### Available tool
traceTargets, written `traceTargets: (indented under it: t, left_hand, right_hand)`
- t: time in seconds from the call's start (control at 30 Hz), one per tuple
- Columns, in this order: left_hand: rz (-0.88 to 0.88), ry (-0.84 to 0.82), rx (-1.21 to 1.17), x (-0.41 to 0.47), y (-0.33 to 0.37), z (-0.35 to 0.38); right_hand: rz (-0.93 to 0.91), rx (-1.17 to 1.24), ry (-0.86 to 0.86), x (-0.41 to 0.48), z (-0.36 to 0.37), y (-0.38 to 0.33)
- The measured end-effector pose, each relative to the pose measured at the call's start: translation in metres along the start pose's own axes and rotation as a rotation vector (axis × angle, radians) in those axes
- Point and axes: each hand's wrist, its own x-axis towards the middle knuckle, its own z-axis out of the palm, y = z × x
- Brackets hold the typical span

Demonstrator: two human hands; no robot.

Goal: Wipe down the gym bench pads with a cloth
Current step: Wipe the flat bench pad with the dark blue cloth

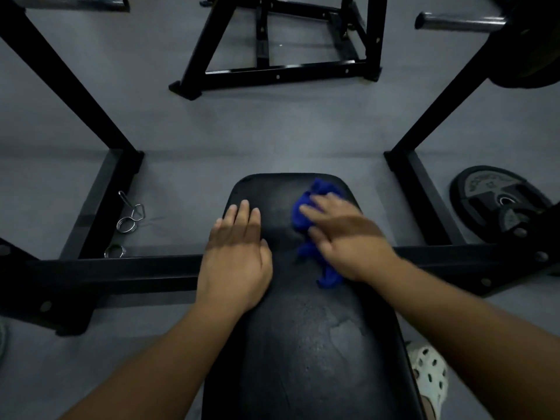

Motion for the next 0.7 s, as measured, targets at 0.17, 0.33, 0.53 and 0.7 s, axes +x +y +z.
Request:
traceTargets:
  t: [0.17, 0.33, 0.53, 0.7]
  left_hand:
    - [-0.004, -0.023, 0.005, 0.000, 0.000, 0.000]
    - [-0.025, -0.108, 0.026, -0.004, 0.006, -0.012]
    - [0.049, -0.108, -0.037, -0.076, 0.036, -0.019]
    - [0.026, -0.152, -0.070, -0.126, 0.042, -0.024]
  right_hand:
    - [0.311, -0.023, -0.039, 0.022, 0.006, -0.029]
    - [-0.037, -0.069, -0.137, -0.072, -0.021, -0.015]
    - [0.192, -0.018, -0.055, -0.100, -0.007, -0.075]
    - [-0.054, -0.103, -0.146, -0.173, -0.028, -0.038]
